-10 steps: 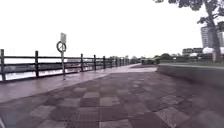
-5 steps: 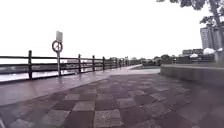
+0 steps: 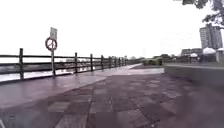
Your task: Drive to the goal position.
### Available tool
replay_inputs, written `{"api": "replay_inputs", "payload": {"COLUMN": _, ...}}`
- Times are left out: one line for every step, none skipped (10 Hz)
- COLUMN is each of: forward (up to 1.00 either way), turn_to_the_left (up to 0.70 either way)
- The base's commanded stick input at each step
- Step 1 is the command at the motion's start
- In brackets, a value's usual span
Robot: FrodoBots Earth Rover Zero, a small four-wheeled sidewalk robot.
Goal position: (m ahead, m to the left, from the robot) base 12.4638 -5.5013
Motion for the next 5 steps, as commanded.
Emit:
{"api": "replay_inputs", "payload": {"forward": 1.0, "turn_to_the_left": 0.0}}
{"api": "replay_inputs", "payload": {"forward": 1.0, "turn_to_the_left": 0.0}}
{"api": "replay_inputs", "payload": {"forward": 1.0, "turn_to_the_left": 0.0}}
{"api": "replay_inputs", "payload": {"forward": 1.0, "turn_to_the_left": 0.0}}
{"api": "replay_inputs", "payload": {"forward": 1.0, "turn_to_the_left": 0.0}}
